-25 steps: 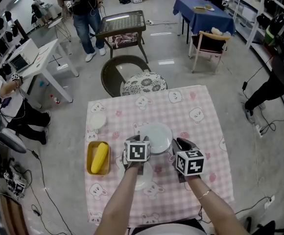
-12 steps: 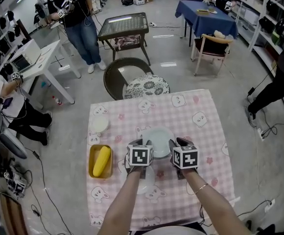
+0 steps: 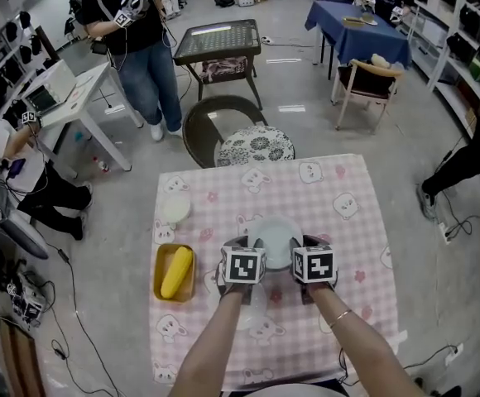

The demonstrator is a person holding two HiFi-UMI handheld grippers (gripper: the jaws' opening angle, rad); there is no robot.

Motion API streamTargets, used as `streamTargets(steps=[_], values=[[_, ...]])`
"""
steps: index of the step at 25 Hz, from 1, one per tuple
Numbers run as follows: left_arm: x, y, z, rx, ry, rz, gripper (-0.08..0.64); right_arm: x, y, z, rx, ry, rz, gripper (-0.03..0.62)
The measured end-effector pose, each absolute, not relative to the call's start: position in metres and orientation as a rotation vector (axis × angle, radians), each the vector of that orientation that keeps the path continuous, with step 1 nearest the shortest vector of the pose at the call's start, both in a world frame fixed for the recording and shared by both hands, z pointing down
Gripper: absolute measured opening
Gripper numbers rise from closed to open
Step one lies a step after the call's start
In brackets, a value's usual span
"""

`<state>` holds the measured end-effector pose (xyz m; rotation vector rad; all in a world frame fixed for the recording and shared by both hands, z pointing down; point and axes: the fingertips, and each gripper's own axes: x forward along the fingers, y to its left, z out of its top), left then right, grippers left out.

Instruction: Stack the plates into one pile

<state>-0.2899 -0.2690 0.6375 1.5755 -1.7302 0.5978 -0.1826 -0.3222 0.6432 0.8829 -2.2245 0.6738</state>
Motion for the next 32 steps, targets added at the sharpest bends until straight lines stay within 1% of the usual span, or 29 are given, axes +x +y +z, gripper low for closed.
streamTargets(steps=[7,13,21,32], values=[[-0.292,-0.266,0.633,1.577,-1.721,0.586,0.144,-0.181,-0.321,0.636,0.896,-2.227,0.737,0.107],[-0.300,-0.252,0.612,1.582,-1.757,0.566,0.113,-0.183,-0.308,0.612,0.925,-2.262,0.737,0.078],[-0.288,-0.233,0.572,1.610,-1.841,0.522,0.095,-0.167,-0.287,0.585,0.920,-2.322,0.738,0.072],[-0.291,-0.152,0.536,1.575,-1.905,0.447,0.091,-0.176,-0.216,0.551,0.806,-2.390,0.733,0.067]])
